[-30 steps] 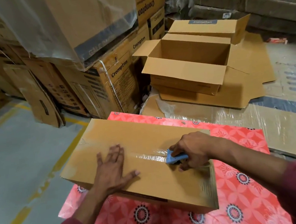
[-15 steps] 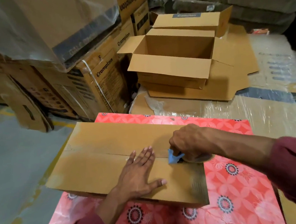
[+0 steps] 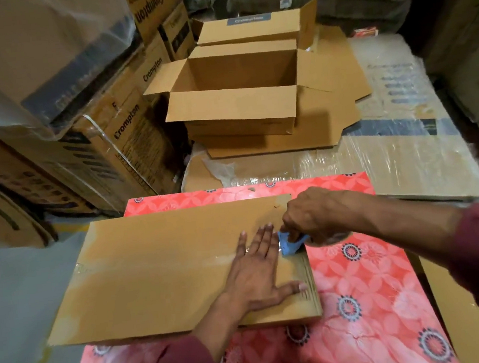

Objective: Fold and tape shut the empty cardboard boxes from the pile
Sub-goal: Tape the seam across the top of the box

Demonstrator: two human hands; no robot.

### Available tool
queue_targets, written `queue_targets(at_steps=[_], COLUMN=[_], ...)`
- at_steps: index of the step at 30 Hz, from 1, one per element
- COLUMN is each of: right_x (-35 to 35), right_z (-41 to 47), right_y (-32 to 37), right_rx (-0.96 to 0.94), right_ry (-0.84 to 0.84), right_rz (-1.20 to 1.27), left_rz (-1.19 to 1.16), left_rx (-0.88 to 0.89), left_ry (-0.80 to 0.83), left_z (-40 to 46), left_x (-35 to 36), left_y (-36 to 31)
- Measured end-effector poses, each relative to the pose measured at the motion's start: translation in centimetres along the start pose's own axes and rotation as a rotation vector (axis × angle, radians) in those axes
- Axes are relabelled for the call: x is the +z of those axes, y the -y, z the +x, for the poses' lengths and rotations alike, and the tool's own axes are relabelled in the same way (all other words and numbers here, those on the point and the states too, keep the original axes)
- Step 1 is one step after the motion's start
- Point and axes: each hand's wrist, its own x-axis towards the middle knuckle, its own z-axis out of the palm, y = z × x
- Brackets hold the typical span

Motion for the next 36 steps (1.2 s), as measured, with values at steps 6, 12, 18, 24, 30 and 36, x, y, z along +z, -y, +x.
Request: queue_targets(at_steps=[6, 12, 18, 24, 30, 36], right_x=[2.2, 4.3, 5.8, 8.1, 10.2, 9.9], right_z=[-2.3, -6.8, -8.6, -8.5, -5.9, -3.1], right_y=[-2.2, -4.3, -5.3, -4.5, -2.4, -1.8], right_rx=[0.096, 0.141, 0.136, 0.198, 0.196, 0.222], right_ry=[0.047, 0.105, 0.104, 0.184, 0.007, 0.052], right_rz=[0.171, 0.207, 0.265, 0.301, 0.276, 0.206], left_rz=[0.030, 0.065, 0.064, 0.084, 0.125, 0.300], left_rx=[0.025, 0.034, 0.040, 0.034, 0.132, 0.457], left_ry=[-0.027, -0.005, -0.011, 0.004, -0.010, -0.041], left_z=[0.0, 0.2, 0.0, 0.1, 1.1, 6.4], left_x=[0.7, 0.5, 0.8, 0.3, -0.8, -3.1], left_y=[0.6, 0.3, 0.5, 0.1, -1.2, -0.5])
